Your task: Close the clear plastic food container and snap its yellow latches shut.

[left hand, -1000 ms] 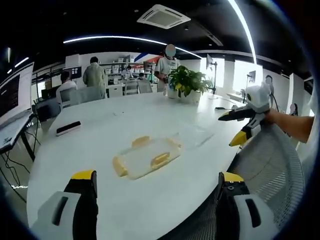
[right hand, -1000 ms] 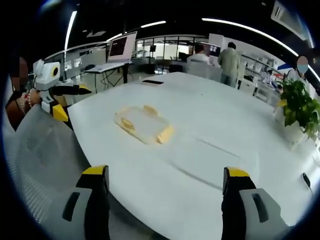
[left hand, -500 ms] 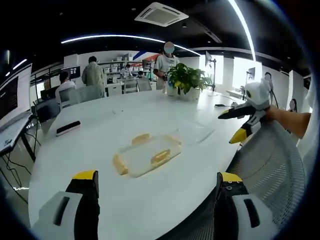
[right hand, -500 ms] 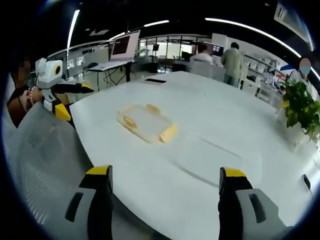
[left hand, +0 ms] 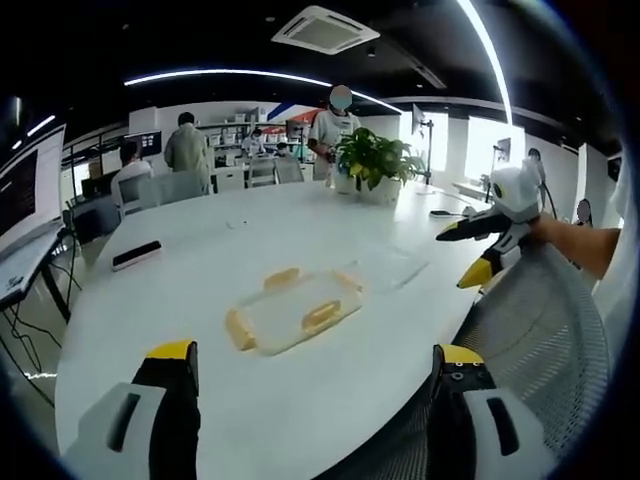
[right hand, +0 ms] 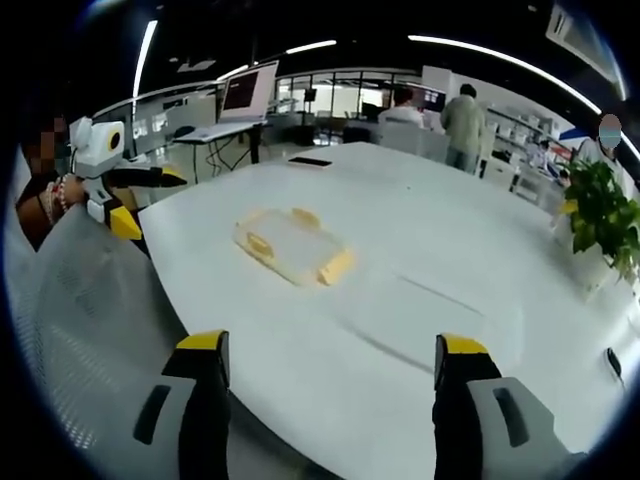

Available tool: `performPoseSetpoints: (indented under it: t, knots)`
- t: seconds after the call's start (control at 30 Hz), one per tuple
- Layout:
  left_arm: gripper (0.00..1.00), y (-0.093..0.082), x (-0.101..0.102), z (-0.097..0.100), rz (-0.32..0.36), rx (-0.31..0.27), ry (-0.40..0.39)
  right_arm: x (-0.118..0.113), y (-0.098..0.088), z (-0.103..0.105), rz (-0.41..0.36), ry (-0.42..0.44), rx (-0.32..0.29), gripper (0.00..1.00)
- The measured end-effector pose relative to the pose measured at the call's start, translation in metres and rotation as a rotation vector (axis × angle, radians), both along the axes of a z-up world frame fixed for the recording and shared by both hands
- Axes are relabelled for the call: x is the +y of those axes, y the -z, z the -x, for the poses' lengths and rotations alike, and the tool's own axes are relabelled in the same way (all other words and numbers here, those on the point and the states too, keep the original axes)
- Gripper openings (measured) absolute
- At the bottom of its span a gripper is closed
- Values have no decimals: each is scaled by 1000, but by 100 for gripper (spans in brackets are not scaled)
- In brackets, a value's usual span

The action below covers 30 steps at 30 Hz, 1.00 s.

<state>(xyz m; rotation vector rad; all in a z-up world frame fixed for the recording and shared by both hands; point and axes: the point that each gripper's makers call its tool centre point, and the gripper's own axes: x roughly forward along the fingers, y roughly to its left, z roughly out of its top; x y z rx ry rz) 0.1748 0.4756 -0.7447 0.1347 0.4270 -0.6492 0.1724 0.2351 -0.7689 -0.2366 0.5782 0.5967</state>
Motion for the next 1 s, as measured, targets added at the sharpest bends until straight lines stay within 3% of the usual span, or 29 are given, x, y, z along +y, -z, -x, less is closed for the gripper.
performPoseSetpoints:
  t: [0.43,0.63,0.83,1.0]
  knots:
    - [94,3,0,1,-10,11,-1,0,2,2,0,-5,15,81]
    - [93,10,0,3,-52,27,11,0,3,2,-6,-3,21,81]
    - [94,13,1,3,-72,35,20,1,-4,0,-34,-2,-12,82]
    - [99,10,3,1,-37,38,8,1,-1,1,-33,0,4,81]
